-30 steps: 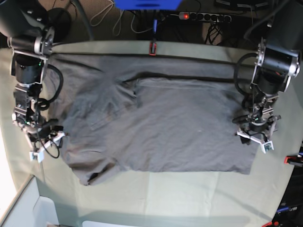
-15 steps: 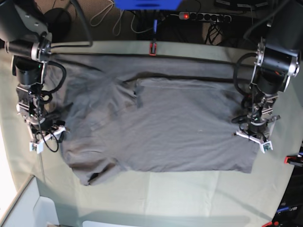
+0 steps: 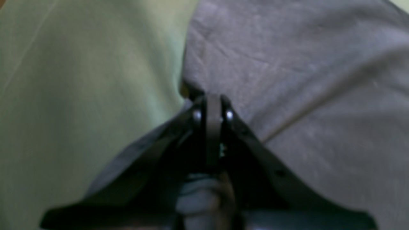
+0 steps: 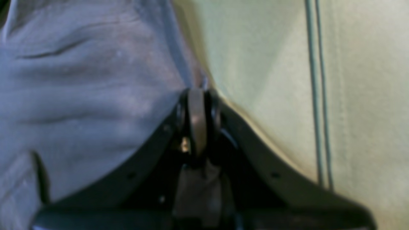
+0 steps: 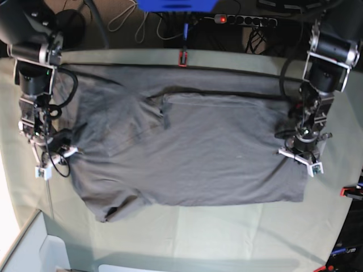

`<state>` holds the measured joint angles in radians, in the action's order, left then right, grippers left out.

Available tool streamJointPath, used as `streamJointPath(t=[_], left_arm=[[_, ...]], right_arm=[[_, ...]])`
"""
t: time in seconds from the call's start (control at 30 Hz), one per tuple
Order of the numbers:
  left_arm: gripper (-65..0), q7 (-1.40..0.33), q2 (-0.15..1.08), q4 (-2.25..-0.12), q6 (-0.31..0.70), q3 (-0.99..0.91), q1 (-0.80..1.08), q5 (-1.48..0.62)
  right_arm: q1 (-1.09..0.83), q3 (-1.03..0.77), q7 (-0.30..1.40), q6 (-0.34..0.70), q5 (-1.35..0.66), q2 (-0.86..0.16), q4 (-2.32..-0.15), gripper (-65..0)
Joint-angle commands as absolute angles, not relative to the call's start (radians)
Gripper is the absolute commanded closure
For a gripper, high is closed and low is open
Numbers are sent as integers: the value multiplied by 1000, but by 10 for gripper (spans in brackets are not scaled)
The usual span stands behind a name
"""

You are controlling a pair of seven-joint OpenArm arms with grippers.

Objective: Layout the t-shirt on the table in an organized manner, then fold the t-shirt properly
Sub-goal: 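Lift the hem with both grippers and fold it toward the collar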

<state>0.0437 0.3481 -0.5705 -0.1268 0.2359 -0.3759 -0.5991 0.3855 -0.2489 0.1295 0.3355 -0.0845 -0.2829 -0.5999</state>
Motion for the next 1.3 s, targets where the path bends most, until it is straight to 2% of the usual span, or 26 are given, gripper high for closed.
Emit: streamJointPath(t=[0.0, 0.27, 0.43, 0.63, 0.83, 1.03, 1.1, 1.27], left_arm=[[0, 61, 369, -604, -127, 232, -395, -598], [0, 54, 372, -792, -127, 74, -248, -590], [0, -68, 372, -888, -120, -24, -177, -590], [0, -107, 372, -997, -119, -124, -108, -590], [0, -107, 374, -1072, -119, -127, -68, -590], [-4, -107, 374, -1073, -119, -127, -61, -590], [-41, -107, 374, -1073, -125, -127, -61, -590], [-227, -107, 407, -1073, -125, -127, -56, -590]], right_arm=[[381, -254, 114, 332, -85, -305, -648, 0], [139, -255, 117, 334, -85, -280, -1036, 0], [16, -255, 117, 334, -85, -262, -1167, 0], [-108, -255, 116, 334, -87, -237, -1294, 0], [-211, -257, 110, 334, -87, -231, -1408, 0], [-268, -257, 108, 334, -87, -231, -1417, 0], [-272, -259, 108, 334, -87, -231, -1422, 0], [-274, -309, 134, 363, -85, -232, -1455, -6]])
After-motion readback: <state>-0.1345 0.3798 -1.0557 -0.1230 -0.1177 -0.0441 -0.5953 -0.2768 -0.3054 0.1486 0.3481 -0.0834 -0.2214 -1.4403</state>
